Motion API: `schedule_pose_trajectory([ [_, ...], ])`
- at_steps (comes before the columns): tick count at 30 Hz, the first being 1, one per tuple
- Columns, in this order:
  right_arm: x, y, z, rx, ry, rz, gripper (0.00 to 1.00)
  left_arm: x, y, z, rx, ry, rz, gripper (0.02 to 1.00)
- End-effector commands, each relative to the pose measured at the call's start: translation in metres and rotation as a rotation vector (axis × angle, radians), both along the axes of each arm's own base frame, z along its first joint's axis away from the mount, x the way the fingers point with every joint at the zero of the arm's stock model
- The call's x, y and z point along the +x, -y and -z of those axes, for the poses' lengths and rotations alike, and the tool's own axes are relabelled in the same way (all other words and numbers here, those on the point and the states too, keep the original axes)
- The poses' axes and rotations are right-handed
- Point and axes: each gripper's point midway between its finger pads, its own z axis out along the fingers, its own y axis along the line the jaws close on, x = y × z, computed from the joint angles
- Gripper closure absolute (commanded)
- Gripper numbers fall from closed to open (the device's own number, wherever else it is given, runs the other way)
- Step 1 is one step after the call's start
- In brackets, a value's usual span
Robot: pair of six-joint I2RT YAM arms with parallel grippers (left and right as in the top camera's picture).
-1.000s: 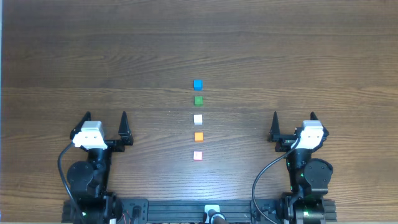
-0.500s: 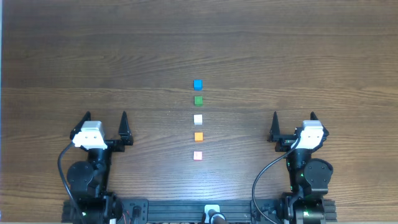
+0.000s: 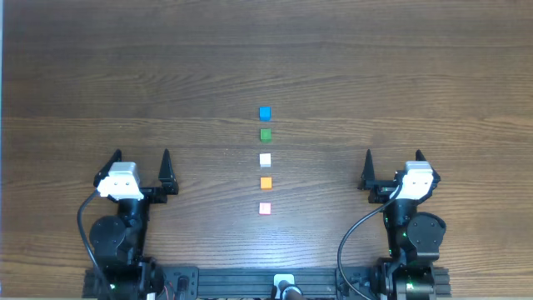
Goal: Stack Cubes
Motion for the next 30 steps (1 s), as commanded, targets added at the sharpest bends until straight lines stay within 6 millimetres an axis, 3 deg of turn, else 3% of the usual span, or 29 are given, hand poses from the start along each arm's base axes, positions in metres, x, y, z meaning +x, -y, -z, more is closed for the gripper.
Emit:
schedule_pose_trajectory([
  [1,0.000,-0.002,0.002,-0.007,0.001,-0.013,0.009,0.000,-0.003,0.002,-0.014,-0.001,-0.015,0.020],
  [11,0.000,-0.002,0.002,-0.007,0.001,-0.013,0.009,0.000,-0.002,0.002,-0.015,-0.001,-0.013,0.018],
  [15,0.000,-0.002,0.002,-0.007,0.001,-0.013,0.009,0.001,0.008,-0.004,-0.101,0.010,0.037,0.020],
  [18,0.000,-0.002,0.002,-0.007,0.001,-0.013,0.009,-0.003,0.041,-0.029,-0.152,-0.002,0.208,0.020],
  [24,0.000,-0.002,0.002,-0.007,0.001,-0.013,0.009,-0.035,0.129,-0.113,-0.213,-0.133,0.696,0.023],
  [27,0.000,-0.002,0.002,-0.007,0.001,-0.013,0.007,-0.048,0.151,-0.138,-0.276,-0.320,0.796,0.027],
  [30,0.000,-0.002,0.002,-0.007,0.001,-0.013,0.007,-0.051,0.152,-0.132,-0.393,-0.614,0.712,0.025],
])
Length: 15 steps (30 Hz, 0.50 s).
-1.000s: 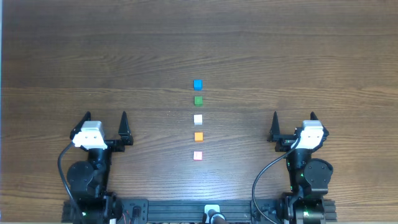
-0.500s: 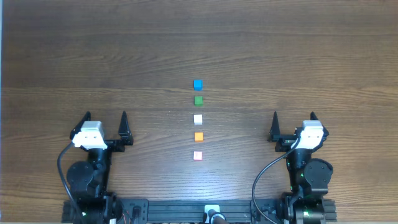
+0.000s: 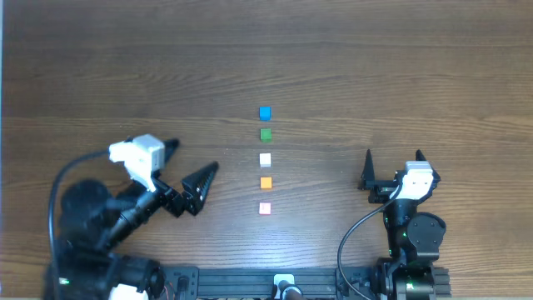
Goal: Stack Cubes
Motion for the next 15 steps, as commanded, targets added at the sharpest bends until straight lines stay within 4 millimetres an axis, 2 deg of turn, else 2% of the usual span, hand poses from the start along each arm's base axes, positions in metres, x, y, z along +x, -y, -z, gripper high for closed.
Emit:
schedule_pose_trajectory([
  [1,0.000,-0.002,0.002,-0.007,0.001,-0.012,0.007,-0.012,0.014,-0.004,-0.054,-0.425,0.005,0.069],
  [3,0.000,-0.002,0.001,-0.007,0.002,-0.012,0.009,-0.014,0.007,0.012,-0.020,-0.628,-0.095,0.178],
  [7,0.000,-0.002,0.002,-0.007,0.001,-0.012,0.009,-0.010,0.014,0.042,0.047,-0.846,-0.211,0.205],
  [12,0.000,-0.002,0.001,-0.007,0.002,-0.012,0.012,-0.008,0.039,0.083,0.175,-0.966,-0.332,0.064],
  [15,0.000,-0.002,0.001,-0.007,0.002,-0.012,0.009,-0.010,0.056,0.103,0.264,-0.977,-0.355,0.027],
])
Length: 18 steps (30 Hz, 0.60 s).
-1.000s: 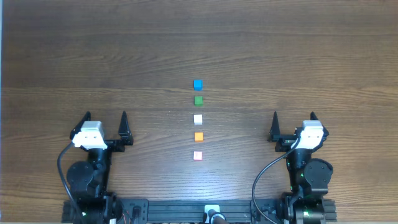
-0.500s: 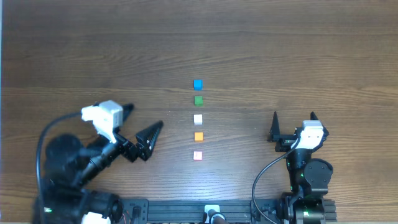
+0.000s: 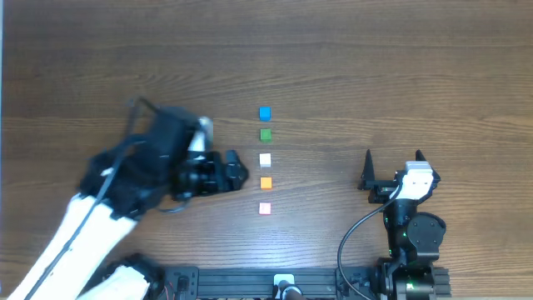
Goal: Stack Cubes
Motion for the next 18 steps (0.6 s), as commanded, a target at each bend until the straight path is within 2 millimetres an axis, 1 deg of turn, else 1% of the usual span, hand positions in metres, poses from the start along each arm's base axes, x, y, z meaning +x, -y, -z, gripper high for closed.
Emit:
schedule_pose_trajectory([
  [1,0.000,-0.002,0.001,-0.008,0.002,-0.012,0.007,0.006,0.017,0.028,0.151,-0.020,-0.097,0.020],
  [5,0.000,-0.002,0.001,-0.008,0.002,-0.012,0.007,0.002,0.048,0.059,0.196,-0.023,-0.018,0.023],
  [8,0.000,-0.002,0.002,-0.008,0.001,-0.012,0.007,-0.001,0.060,0.082,0.237,-0.025,0.001,0.025],
  [14,0.000,-0.002,0.001,-0.008,0.002,-0.012,0.009,-0.021,0.061,0.122,0.346,-0.082,0.003,0.053],
  [18,0.000,-0.002,0.001,-0.008,0.002,-0.012,0.009,-0.029,0.065,0.146,0.345,-0.097,0.020,0.069],
])
